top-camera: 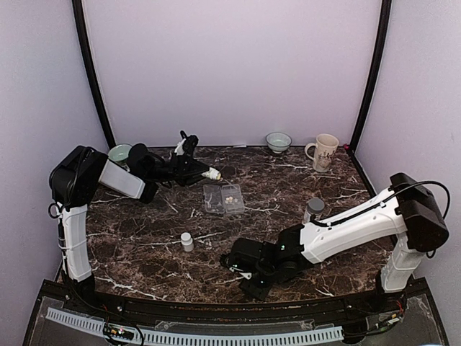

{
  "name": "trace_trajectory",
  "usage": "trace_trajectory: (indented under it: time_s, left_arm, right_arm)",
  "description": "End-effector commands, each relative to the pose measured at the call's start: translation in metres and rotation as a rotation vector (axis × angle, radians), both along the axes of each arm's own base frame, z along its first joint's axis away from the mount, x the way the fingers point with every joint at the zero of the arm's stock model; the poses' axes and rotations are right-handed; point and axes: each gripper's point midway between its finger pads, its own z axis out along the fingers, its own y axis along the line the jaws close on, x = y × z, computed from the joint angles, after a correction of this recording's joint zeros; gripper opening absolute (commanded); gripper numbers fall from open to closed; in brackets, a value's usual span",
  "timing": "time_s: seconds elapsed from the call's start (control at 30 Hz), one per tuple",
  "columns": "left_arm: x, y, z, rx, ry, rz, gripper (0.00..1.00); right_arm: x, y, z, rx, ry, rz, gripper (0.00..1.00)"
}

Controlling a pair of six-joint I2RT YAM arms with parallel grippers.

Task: Sort the pills into containers
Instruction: Pick up the lid of the pill bottle from the center of the board, then place the lid of the pill bottle at the center of the board.

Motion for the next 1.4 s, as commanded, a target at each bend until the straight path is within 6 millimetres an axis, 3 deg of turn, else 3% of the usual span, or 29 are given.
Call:
trace_trajectory:
  time_s: [0.0, 0.1, 0.4, 0.73, 0.87, 1.03, 1.37]
  left_arm:
    - [0.0, 0.002, 0.012, -0.025, -0.066, -0.001, 0.0]
    - [0.0, 0.002, 0.012, -0.024, -0.068, -0.002, 0.0]
    - [0.002, 0.002, 0.011, -0.023, -0.067, 0.001, 0.0]
    - [0.005, 0.003, 0.01, -0.024, -0.065, 0.007, 0.0]
    - [0.005, 0.003, 0.011, -0.024, -0.068, 0.005, 0.0]
    - [0.006, 0.004, 0.013, -0.024, -0.068, 0.006, 0.0]
    - [0.006, 0.003, 0.017, -0.025, -0.066, -0.006, 0.0]
  right_arm:
    - [-0.001, 0.008, -0.003, 0.0, 0.003, 0.003, 0.44]
    - [0.0, 0.011, -0.004, -0.003, 0.004, 0.011, 0.42]
    - [0.009, 0.009, -0.003, -0.016, -0.01, -0.008, 0.21]
    - [0.044, 0.001, 0.019, 0.013, -0.049, -0.108, 0.17]
    - [0.07, -0.005, 0.034, 0.027, -0.082, -0.171, 0.17]
    - [0.116, -0.01, 0.06, 0.057, -0.149, -0.274, 0.17]
    - [0.224, -0.036, 0.09, 0.038, -0.246, -0.482, 0.16]
